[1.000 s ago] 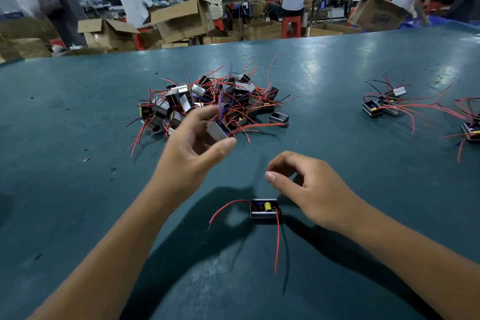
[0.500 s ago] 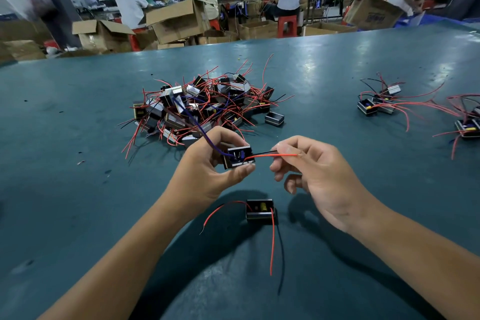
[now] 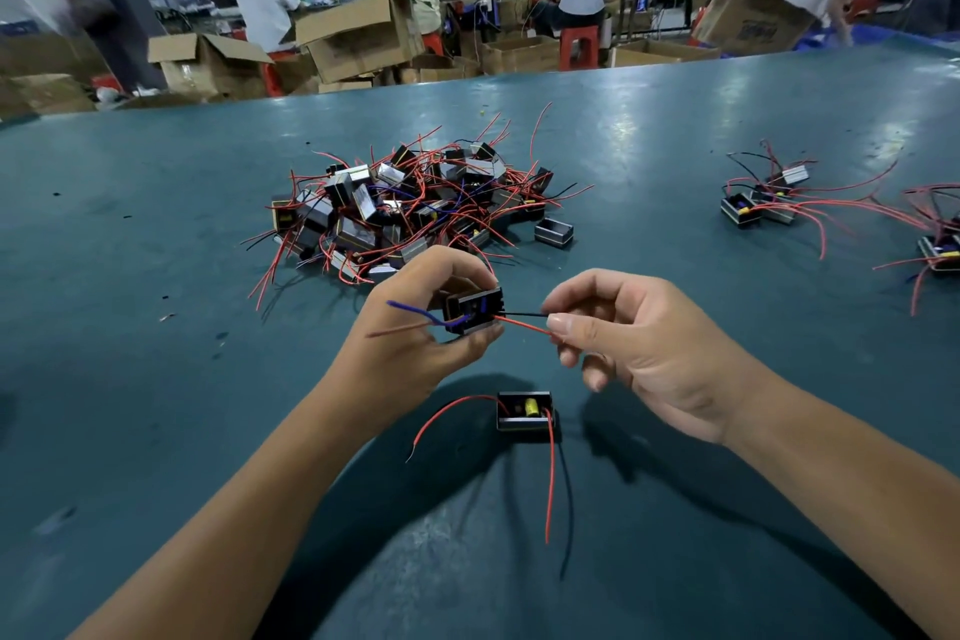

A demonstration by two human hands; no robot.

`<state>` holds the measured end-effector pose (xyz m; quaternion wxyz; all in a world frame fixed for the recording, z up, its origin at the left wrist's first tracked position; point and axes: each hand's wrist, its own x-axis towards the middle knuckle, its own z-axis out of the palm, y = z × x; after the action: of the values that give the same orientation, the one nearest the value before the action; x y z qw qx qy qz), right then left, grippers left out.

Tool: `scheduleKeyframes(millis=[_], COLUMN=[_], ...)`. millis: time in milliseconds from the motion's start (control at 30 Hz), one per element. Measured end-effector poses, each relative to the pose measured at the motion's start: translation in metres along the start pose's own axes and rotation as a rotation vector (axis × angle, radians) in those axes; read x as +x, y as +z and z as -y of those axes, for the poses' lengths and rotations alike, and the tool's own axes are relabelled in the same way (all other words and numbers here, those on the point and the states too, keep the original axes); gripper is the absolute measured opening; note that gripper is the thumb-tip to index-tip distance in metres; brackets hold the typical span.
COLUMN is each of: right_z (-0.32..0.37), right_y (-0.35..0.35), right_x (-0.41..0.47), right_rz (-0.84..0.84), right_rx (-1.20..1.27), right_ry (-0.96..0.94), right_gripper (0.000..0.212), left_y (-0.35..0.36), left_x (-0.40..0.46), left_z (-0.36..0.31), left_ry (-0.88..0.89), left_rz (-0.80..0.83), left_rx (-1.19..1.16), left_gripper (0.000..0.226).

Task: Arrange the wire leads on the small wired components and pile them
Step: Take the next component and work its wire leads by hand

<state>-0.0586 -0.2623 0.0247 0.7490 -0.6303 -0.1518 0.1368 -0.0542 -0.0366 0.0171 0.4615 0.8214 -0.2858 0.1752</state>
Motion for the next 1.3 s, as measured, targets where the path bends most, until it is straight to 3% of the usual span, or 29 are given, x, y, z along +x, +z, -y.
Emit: scheduleKeyframes(millis=[200, 467, 533, 633, 833, 1067, 1200, 1300], right_z=[0.002, 0.001, -0.001, -0.006, -0.013, -0.008, -0.001, -0.001], right_y=[-0.005, -0.007, -0.007, -0.002, 0.009, -0.001, -0.015, -0.015], right_x=[0.001, 0.002, 0.001, -0.005, -0.013, -0.010, -0.007, -0.007], right_rz=[-0.055, -0.155, -0.155, 0.019, 0.168, 0.002, 0.012, 0.035], right_rx=[-0.309, -0.225, -0.458, -0.847, -0.908, -1.045, -1.124, -1.133], right_ry=[-0.143, -0.056, -0.059, -0.124, -0.065, -0.056, -0.022, -0.043], right_gripper=[0.012, 0.015, 0.019, 0.010, 0.032, 0.023, 0.018, 0.017], left_y=[-0.008, -0.014, -0.021, -0.030, -0.028, -0.019, -0.042, -0.069], left_x=[-0.001, 0.000, 0.000, 0.000, 0.000, -0.004, -0.007, -0.013], left_z=[0.004, 0.009, 0.013, 0.020, 0.032, 0.042, 0.044, 0.046], left_ry=[-0.130, -0.194, -0.247, -0.301, -0.315, -0.495, -0.603, -0.697], left_rz=[0.041, 0.043, 0.040, 0.053, 0.130, 0.168, 0.310, 0.295], left_rx=[-0.212, -0.226, -0.230, -0.153, 0.045, -0.019, -0.068, -0.180], left_gripper=[0.029, 0.029, 0.027, 0.027, 0.034, 0.051, 0.060, 0.072])
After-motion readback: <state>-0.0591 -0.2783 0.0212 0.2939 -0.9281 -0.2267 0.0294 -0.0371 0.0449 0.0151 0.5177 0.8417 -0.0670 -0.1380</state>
